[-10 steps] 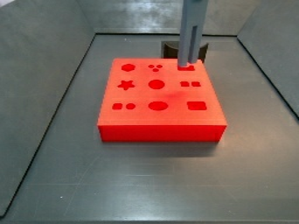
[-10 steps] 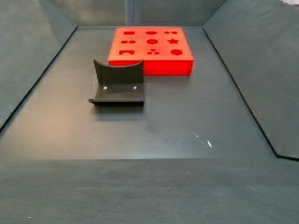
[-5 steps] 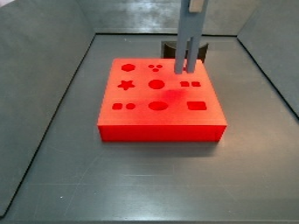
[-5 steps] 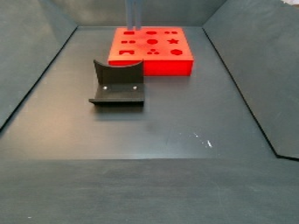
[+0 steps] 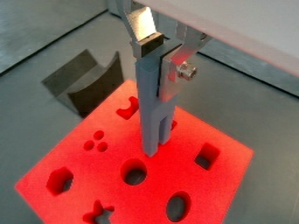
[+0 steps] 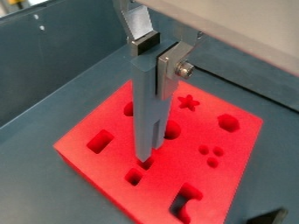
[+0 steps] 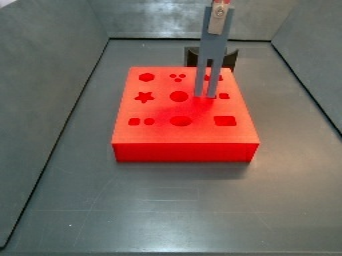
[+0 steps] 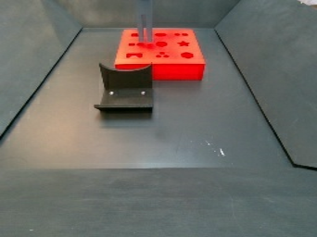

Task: Insert the double-square object.

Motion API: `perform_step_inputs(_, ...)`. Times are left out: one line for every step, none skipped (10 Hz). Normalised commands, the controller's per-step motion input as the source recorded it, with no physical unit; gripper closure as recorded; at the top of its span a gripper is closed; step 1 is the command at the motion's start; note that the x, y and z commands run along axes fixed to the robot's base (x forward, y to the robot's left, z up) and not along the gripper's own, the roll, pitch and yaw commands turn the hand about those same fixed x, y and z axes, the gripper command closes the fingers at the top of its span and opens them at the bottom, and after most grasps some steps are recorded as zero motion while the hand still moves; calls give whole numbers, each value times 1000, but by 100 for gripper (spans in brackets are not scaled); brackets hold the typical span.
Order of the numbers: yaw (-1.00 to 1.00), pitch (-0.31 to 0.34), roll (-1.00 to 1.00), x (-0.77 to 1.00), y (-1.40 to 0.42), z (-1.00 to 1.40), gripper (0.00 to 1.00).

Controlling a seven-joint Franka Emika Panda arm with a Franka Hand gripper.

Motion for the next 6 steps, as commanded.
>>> perform_step_inputs(0,43,0,31,97,-9,100)
perform_step_inputs(114,136,114,711,0,-194,100)
perform_step_inputs(140,237,263,866,0,-66,100)
perform_step_inputs(197,266,309,737,0,-80,100)
perform_step_inputs(266,254,347,603,-20,-66,100)
perform_step_inputs(409,189,344,506,-3,-109,100)
